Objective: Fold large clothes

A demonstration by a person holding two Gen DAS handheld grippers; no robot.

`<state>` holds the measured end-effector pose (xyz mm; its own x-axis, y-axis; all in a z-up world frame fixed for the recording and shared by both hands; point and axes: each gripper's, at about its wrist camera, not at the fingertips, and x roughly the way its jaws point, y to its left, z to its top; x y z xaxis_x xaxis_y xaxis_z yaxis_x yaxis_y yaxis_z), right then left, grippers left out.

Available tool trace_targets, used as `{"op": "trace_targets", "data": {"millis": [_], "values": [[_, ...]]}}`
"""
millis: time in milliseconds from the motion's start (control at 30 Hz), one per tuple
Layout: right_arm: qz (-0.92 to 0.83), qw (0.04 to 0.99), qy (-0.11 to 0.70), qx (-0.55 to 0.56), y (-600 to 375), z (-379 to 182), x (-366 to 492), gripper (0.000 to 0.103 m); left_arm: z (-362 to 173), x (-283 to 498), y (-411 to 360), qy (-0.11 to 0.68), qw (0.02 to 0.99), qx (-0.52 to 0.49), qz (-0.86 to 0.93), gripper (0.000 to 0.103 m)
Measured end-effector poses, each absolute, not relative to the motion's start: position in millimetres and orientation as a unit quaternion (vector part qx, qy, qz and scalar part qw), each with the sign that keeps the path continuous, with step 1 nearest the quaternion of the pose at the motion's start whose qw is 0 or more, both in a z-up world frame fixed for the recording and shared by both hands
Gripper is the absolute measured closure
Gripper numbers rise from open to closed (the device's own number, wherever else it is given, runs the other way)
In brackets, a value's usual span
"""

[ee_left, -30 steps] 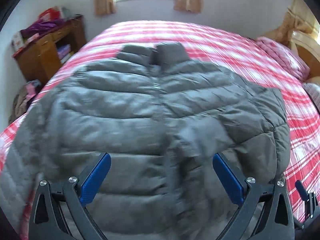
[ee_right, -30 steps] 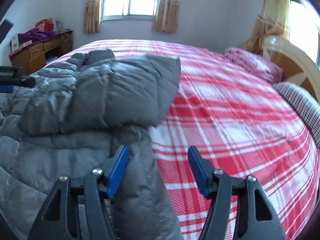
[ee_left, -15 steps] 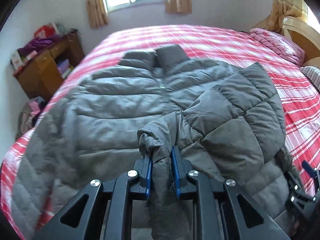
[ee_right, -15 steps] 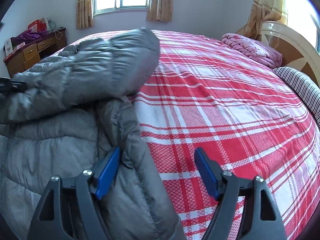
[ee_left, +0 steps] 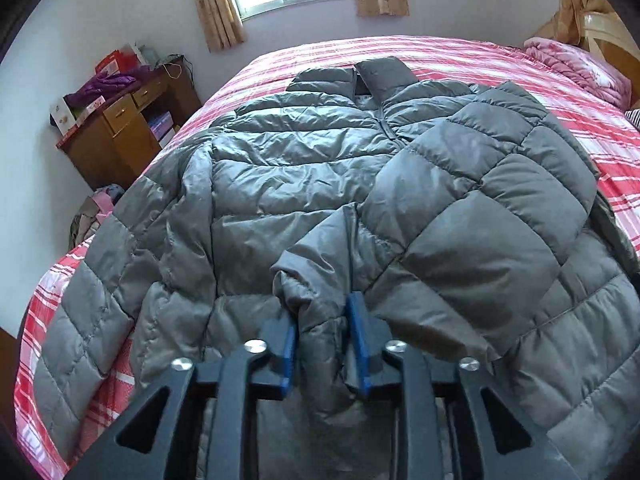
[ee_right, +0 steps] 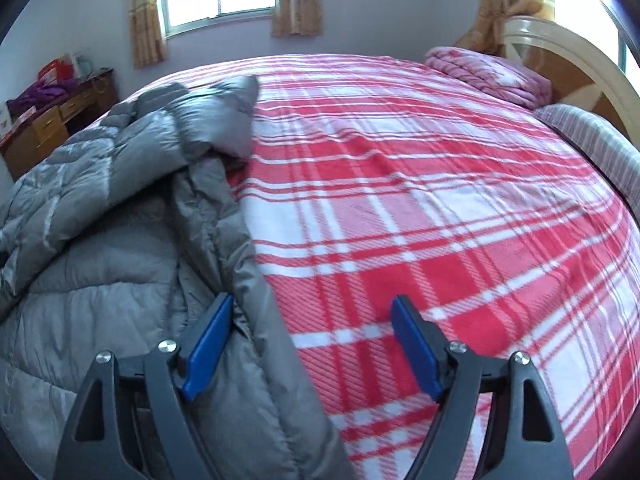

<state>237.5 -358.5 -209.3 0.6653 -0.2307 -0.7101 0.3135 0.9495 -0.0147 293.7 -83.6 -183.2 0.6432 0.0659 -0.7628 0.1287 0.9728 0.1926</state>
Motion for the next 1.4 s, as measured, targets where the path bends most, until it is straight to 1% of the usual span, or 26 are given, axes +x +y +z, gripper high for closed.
{"op": "trace_targets", "data": {"millis": [33, 67, 100, 167, 233, 300, 433, 500, 600, 667, 767, 833, 867, 900, 1000, 1067, 1233, 1400], "values": [[-0.154, 0.91, 0.381, 0.056, -360.0, -208.3, 235.5, 0.023, -180.0, 294.6, -82.6, 0.419, 0.9, 0.123, -0.011, 0.057], [-0.156, 0.909, 0.383, 0.06, -361.9, -207.4, 234.2, 0.023, -172.6, 294.0, -80.8, 0.407, 0.904, 0.131, -0.001, 0.047], [-0.155, 0.907, 0.387, 0.062, -363.6, -206.7, 233.0, 0.023, -164.5, 294.0, -78.1, 0.393, 0.91, 0.134, 0.004, 0.043], [-0.148, 0.906, 0.392, 0.055, -365.4, -202.4, 231.5, 0.022, -143.7, 289.4, -69.5, 0.359, 0.924, 0.134, 0.015, 0.022], [-0.15, 0.91, 0.385, 0.043, -366.6, -190.2, 227.2, 0.022, -126.0, 285.1, -60.3, 0.33, 0.935, 0.126, 0.022, 0.016], [-0.158, 0.915, 0.369, 0.04, -368.1, -171.4, 221.7, 0.022, -109.7, 285.1, -51.8, 0.307, 0.945, 0.11, 0.026, 0.015], [-0.159, 0.931, 0.327, 0.034, -363.6, -122.0, 228.0, 0.022, -97.3, 300.8, -55.8, 0.303, 0.95, 0.076, 0.028, 0.015], [-0.133, 0.941, 0.309, 0.043, -355.8, -101.9, 247.1, 0.028, -103.2, 314.0, -66.9, 0.31, 0.948, 0.069, 0.035, 0.015], [-0.085, 0.954, 0.283, 0.047, -341.6, -88.9, 283.9, 0.033, -122.3, 333.3, -81.5, 0.319, 0.945, 0.063, 0.043, 0.015], [-0.054, 0.958, 0.277, 0.05, -333.3, -93.2, 308.9, 0.034, -139.8, 348.0, -87.1, 0.336, 0.939, 0.055, 0.049, 0.015], [-0.014, 0.96, 0.277, 0.03, -318.9, -118.3, 351.2, 0.034, -168.4, 366.2, -92.3, 0.369, 0.926, 0.051, 0.057, 0.015], [-0.012, 0.952, 0.305, -0.002, -310.3, -146.8, 377.9, 0.034, -185.0, 372.4, -94.6, 0.379, 0.921, 0.069, 0.066, 0.015], [-0.008, 0.948, 0.318, -0.007, -307.9, -155.6, 384.8, 0.037, -194.6, 374.4, -96.1, 0.382, 0.918, 0.083, 0.07, 0.015], [-0.009, 0.941, 0.339, -0.007, -309.4, -172.1, 394.1, 0.039, -201.2, 374.7, -96.6, 0.384, 0.916, 0.091, 0.071, 0.015], [-0.01, 0.924, 0.382, 0.014, -317.4, -197.7, 404.8, 0.038, -210.9, 376.1, -93.9, 0.391, 0.914, 0.085, 0.066, 0.014], [-0.006, 0.92, 0.392, 0.03, -323.6, -201.5, 408.2, 0.036, -213.8, 378.3, -96.5, 0.395, 0.911, 0.093, 0.073, 0.01], [-0.007, 0.912, 0.408, 0.033, -322.7, -207.9, 412.5, 0.035, -219.6, 381.7, -103.3, 0.398, 0.906, 0.116, 0.086, 0.008], [-0.019, 0.909, 0.417, 0.01, -318.8, -209.5, 415.7, 0.033, -220.6, 383.0, -103.1, 0.398, 0.905, 0.118, 0.094, 0.006]]}}
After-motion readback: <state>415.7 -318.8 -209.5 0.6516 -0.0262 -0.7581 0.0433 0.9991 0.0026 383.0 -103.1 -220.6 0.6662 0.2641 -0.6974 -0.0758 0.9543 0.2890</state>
